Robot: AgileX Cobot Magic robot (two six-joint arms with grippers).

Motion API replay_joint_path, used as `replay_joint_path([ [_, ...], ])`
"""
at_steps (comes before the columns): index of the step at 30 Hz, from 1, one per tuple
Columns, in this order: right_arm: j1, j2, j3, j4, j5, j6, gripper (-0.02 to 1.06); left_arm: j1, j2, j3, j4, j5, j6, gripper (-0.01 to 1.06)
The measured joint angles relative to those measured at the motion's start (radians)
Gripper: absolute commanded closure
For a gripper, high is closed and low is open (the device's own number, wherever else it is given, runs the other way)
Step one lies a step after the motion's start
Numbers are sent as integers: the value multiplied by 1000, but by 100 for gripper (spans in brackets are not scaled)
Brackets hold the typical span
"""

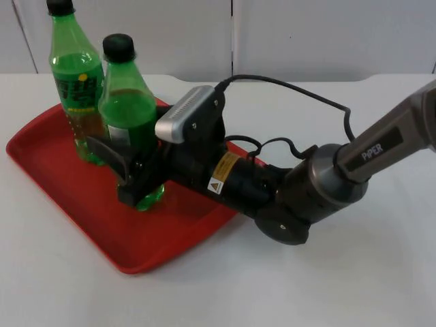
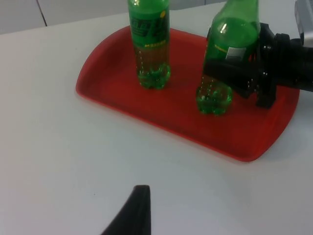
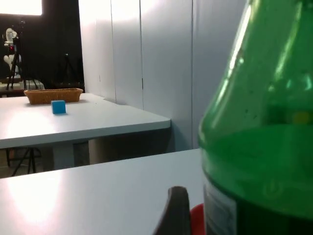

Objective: Place the bottle upright on the tray.

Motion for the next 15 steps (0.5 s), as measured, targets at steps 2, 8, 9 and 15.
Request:
replay_joint_path([
  [2, 0, 0, 0, -2, 0, 0, 26, 0, 0, 0, 0, 0, 0, 0],
  [8, 0, 0, 0, -2, 0, -6, -1, 0, 0, 0, 0, 0, 0, 0],
  [9, 0, 0, 2, -2, 0, -14, -1, 0, 0, 0, 0, 0, 0, 0],
  [15, -17, 0, 58, 2, 0, -90, -1, 0, 0, 0, 0, 0, 0, 0],
])
